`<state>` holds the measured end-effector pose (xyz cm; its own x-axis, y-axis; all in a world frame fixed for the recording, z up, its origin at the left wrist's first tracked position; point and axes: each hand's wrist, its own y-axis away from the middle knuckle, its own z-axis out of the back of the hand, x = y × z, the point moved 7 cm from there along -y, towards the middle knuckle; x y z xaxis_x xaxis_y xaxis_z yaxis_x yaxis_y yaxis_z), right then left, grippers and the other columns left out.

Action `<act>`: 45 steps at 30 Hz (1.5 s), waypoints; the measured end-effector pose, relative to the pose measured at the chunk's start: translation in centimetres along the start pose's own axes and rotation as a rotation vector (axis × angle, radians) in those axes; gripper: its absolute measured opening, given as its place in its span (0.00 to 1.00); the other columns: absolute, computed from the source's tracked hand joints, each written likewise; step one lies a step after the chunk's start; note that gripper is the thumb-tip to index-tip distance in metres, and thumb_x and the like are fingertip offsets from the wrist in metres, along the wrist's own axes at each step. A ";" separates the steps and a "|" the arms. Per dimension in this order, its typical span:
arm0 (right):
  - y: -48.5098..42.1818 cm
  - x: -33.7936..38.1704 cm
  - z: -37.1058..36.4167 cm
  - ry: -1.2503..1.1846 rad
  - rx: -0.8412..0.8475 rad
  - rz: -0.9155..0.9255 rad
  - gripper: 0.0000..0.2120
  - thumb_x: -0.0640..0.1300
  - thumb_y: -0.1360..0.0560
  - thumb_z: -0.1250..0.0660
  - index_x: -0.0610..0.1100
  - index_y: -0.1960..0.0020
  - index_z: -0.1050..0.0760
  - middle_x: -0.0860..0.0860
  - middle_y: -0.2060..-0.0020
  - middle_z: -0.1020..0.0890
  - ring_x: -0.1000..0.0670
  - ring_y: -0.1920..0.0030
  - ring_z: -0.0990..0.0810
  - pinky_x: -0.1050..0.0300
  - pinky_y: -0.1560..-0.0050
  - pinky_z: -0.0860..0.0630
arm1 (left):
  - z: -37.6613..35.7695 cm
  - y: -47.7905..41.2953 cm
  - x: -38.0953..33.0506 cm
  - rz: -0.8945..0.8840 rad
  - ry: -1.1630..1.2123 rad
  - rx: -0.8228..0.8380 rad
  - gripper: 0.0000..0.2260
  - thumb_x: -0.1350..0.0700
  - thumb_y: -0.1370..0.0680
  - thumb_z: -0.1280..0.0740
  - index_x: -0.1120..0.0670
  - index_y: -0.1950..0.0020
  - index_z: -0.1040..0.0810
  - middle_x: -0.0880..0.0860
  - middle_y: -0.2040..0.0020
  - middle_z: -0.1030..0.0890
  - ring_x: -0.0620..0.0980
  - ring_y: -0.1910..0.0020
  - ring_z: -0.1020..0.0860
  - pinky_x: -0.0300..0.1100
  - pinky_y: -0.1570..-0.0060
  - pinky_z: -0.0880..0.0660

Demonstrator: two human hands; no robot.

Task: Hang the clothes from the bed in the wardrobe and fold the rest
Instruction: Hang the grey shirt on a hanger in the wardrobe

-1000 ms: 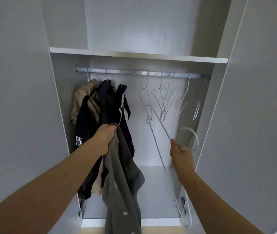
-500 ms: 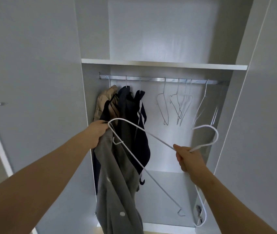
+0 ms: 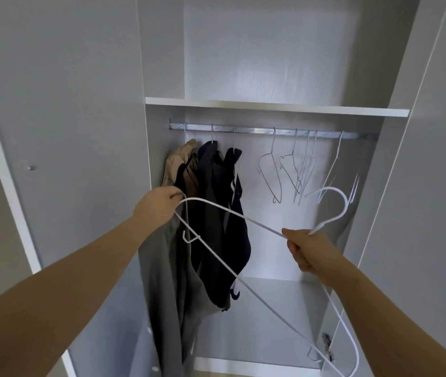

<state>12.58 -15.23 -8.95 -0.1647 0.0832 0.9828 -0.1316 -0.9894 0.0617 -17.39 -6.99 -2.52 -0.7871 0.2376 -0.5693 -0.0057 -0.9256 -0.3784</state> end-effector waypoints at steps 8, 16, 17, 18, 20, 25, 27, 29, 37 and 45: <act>0.5 0.0 -5.0 0.075 0.028 -0.004 0.12 0.44 0.21 0.39 0.41 0.60 0.22 0.55 0.84 0.37 0.57 0.83 0.42 0.67 0.82 0.45 | -1.6 1.4 -2.3 0.002 0.203 -0.079 0.12 0.57 0.19 0.42 0.56 0.42 0.21 0.54 0.49 0.21 0.51 0.50 0.26 0.39 0.50 0.32; 0.1 1.1 -9.3 0.040 0.019 0.093 0.06 0.44 0.21 0.41 0.47 0.47 0.27 0.57 0.75 0.30 0.61 0.78 0.34 0.72 0.81 0.40 | -4.9 4.2 -7.2 0.228 1.013 0.279 0.08 0.56 0.19 0.41 0.53 0.48 0.22 0.54 0.54 0.19 0.48 0.57 0.21 0.38 0.60 0.22; 0.1 1.2 -9.3 0.035 0.012 0.112 0.07 0.42 0.21 0.42 0.46 0.55 0.27 0.57 0.78 0.29 0.61 0.80 0.34 0.70 0.81 0.40 | -4.9 4.5 -8.0 0.182 1.032 0.333 0.09 0.57 0.19 0.41 0.52 0.51 0.22 0.53 0.57 0.19 0.46 0.61 0.21 0.35 0.64 0.23; 0.2 1.5 -9.2 0.026 -0.002 0.123 0.09 0.39 0.22 0.42 0.44 0.59 0.27 0.56 0.79 0.29 0.58 0.79 0.33 0.67 0.79 0.39 | -4.5 4.8 -8.7 0.116 1.016 0.366 0.10 0.57 0.19 0.41 0.51 0.54 0.21 0.51 0.59 0.19 0.44 0.63 0.21 0.33 0.65 0.24; 0.1 1.6 -8.4 0.005 -0.064 0.119 0.09 0.37 0.25 0.41 0.41 0.63 0.26 0.52 0.77 0.29 0.54 0.75 0.34 0.64 0.76 0.39 | -3.6 5.1 -9.6 -0.106 0.773 0.352 0.10 0.57 0.20 0.40 0.49 0.57 0.22 0.49 0.60 0.21 0.45 0.62 0.23 0.32 0.61 0.27; -0.1 1.9 -6.2 -0.063 -0.127 0.107 0.16 0.39 0.24 0.40 0.43 0.71 0.33 0.56 0.83 0.33 0.55 0.77 0.38 0.66 0.79 0.40 | -4.9 5.9 -10.0 -0.633 -0.162 0.318 0.16 0.49 0.23 0.36 0.51 0.36 0.30 0.45 0.50 0.24 0.44 0.53 0.26 0.42 0.48 0.29; 0.1 2.3 -6.0 -0.065 -0.119 0.149 0.19 0.39 0.25 0.39 0.45 0.74 0.34 0.55 0.84 0.35 0.55 0.79 0.38 0.67 0.80 0.40 | -5.6 5.5 -9.0 -0.556 -0.101 0.328 0.17 0.50 0.22 0.38 0.49 0.33 0.34 0.45 0.54 0.25 0.43 0.57 0.27 0.40 0.53 0.28; 0.1 2.5 -5.7 -0.054 -0.131 0.190 0.22 0.38 0.26 0.38 0.48 0.77 0.32 0.56 0.84 0.33 0.56 0.79 0.36 0.66 0.78 0.38 | -6.1 4.8 -8.5 -0.482 0.021 0.350 0.15 0.51 0.21 0.39 0.47 0.35 0.33 0.44 0.57 0.25 0.42 0.60 0.26 0.37 0.58 0.28; 1.3 4.2 -3.2 0.019 -0.389 0.404 0.04 0.46 0.25 0.33 0.46 0.56 0.26 0.50 0.63 0.22 0.48 0.59 0.23 0.58 0.57 0.25 | -6.2 3.8 -9.3 -0.441 0.049 0.363 0.15 0.45 0.27 0.32 0.44 0.42 0.29 0.40 0.59 0.25 0.39 0.59 0.25 0.39 0.58 0.26; 3.2 3.7 -2.4 0.142 -0.511 0.598 0.16 0.36 0.26 0.35 0.49 0.68 0.35 0.55 0.72 0.29 0.57 0.70 0.30 0.68 0.67 0.32 | -2.4 1.7 -8.8 -0.282 0.426 0.074 0.06 0.52 0.26 0.30 0.41 0.57 0.26 0.43 0.60 0.23 0.37 0.61 0.26 0.29 0.64 0.30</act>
<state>9.17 -17.81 -5.50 -0.4673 -0.3957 0.7906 -0.4075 -0.6973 -0.5897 -8.99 -9.88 0.06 -0.4279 0.5656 -0.7049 -0.2373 -0.8229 -0.5162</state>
